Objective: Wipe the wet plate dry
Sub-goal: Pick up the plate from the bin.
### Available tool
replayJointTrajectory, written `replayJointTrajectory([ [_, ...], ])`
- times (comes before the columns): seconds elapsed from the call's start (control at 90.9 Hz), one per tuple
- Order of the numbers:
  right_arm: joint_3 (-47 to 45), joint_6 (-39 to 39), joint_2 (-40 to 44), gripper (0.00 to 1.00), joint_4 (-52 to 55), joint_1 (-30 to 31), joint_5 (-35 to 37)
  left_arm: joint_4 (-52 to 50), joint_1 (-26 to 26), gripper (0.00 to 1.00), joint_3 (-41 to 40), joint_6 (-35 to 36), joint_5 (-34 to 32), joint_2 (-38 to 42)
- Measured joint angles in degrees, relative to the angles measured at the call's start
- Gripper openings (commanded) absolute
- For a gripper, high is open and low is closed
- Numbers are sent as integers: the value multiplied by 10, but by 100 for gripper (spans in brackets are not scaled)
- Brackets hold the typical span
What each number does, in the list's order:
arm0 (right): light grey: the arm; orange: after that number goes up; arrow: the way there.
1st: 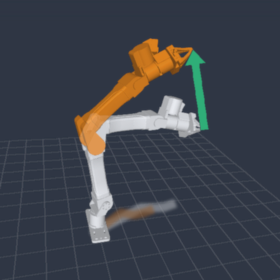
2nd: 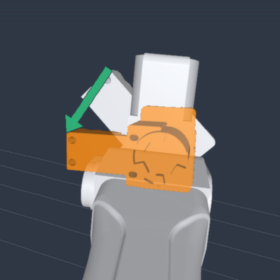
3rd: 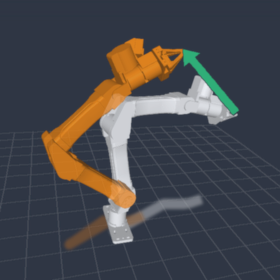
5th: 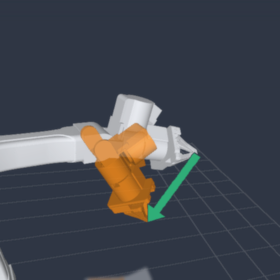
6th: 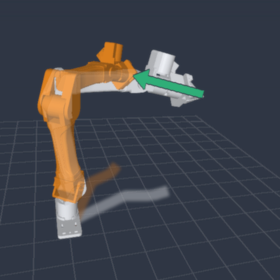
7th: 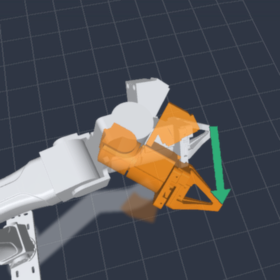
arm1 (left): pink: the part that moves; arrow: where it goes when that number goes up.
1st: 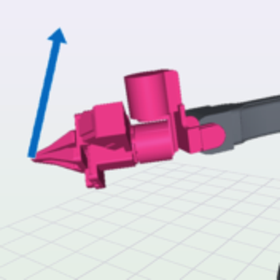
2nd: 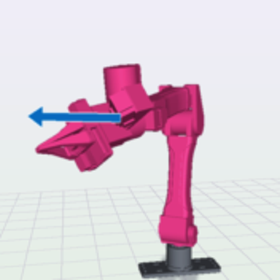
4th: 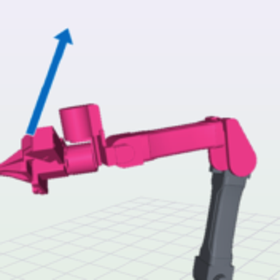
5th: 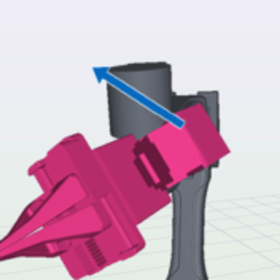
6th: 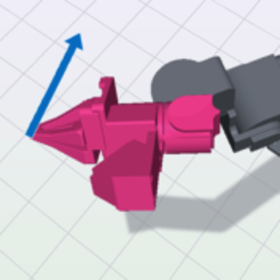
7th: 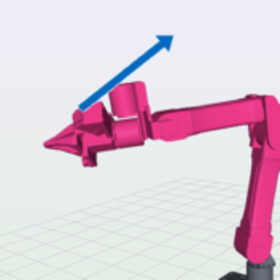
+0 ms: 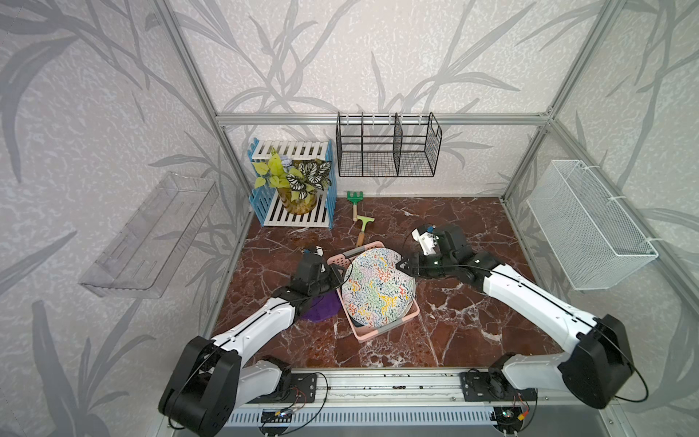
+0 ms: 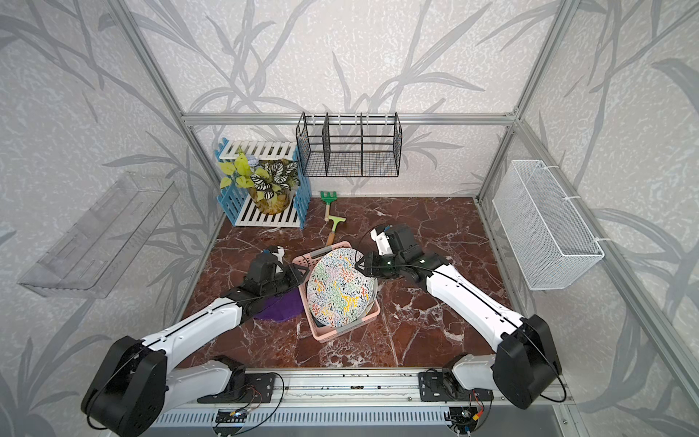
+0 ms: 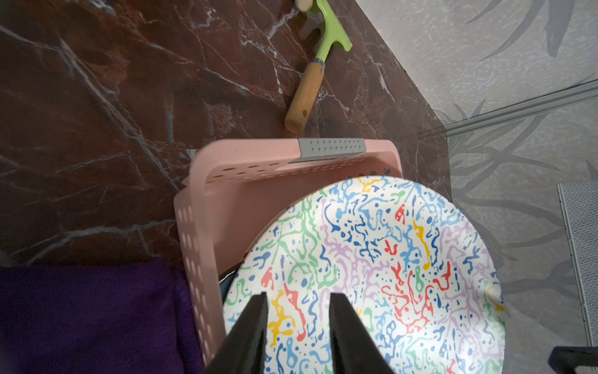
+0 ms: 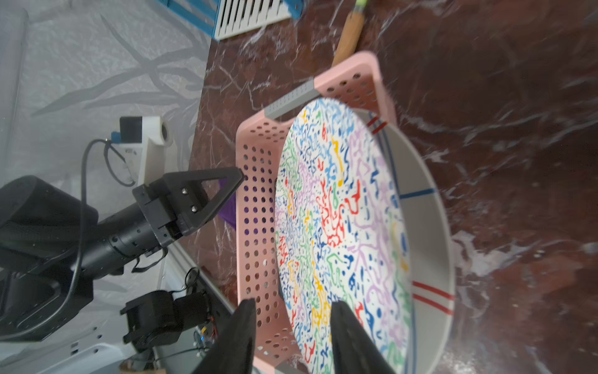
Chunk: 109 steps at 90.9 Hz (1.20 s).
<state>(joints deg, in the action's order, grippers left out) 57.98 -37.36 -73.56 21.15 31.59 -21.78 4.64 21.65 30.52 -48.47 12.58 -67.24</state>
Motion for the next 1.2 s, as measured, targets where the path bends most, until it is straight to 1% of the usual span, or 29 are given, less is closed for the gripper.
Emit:
replayJointTrajectory([
  [0.066,-7,-5,30,51,4,-10,33,-14,0,49,0,2,-18,20],
  [0.143,-7,-6,33,55,5,-24,45,-33,0,66,0,9,-39,49],
  [0.176,-7,-5,25,56,6,-29,45,-42,0,71,0,11,-47,61],
  [0.231,-7,-3,4,55,8,-34,41,-51,0,76,0,8,-62,76],
  [0.275,-7,-3,-15,54,9,-34,34,-52,0,77,-4,10,-71,85],
  [0.33,-7,-3,-37,50,10,-34,24,-53,0,73,-14,8,-80,91],
  [0.374,-7,-1,-51,45,11,-33,14,-52,0,63,-24,3,-82,89],
  [0.385,-6,-2,-54,44,11,-33,11,-53,0,60,-26,6,-82,89],
  [0.451,-6,-1,-64,40,12,-31,-3,-50,0,47,-36,4,-77,74],
  [0.506,-6,-1,-68,38,10,-29,-17,-43,0,42,-38,6,-61,55],
  [0.561,-4,-1,-71,36,9,-26,-30,-30,0,40,-38,10,-41,31],
  [0.638,-2,-3,-74,33,2,-24,-46,-12,0,39,-36,13,-12,0],
  [0.693,-2,-7,-75,32,-7,-21,-60,0,0,38,-34,14,6,-17],
  [0.803,-2,-22,-76,32,-37,-3,-76,12,-1,37,-33,13,17,-24],
  [0.913,-2,-38,-90,32,-74,26,-74,18,-1,38,-33,13,19,-23],
  [0.946,-2,-44,-100,28,-83,32,-75,18,-2,38,-33,14,19,-20],
  [1.023,-2,-52,-129,12,-91,40,-70,10,-1,40,-34,15,11,-5],
  [1.089,-3,-49,-143,0,-87,41,-56,-3,0,41,-33,19,-5,26],
  [1.199,-3,-46,-135,0,-85,41,-43,-45,0,45,-34,24,-67,96],
])
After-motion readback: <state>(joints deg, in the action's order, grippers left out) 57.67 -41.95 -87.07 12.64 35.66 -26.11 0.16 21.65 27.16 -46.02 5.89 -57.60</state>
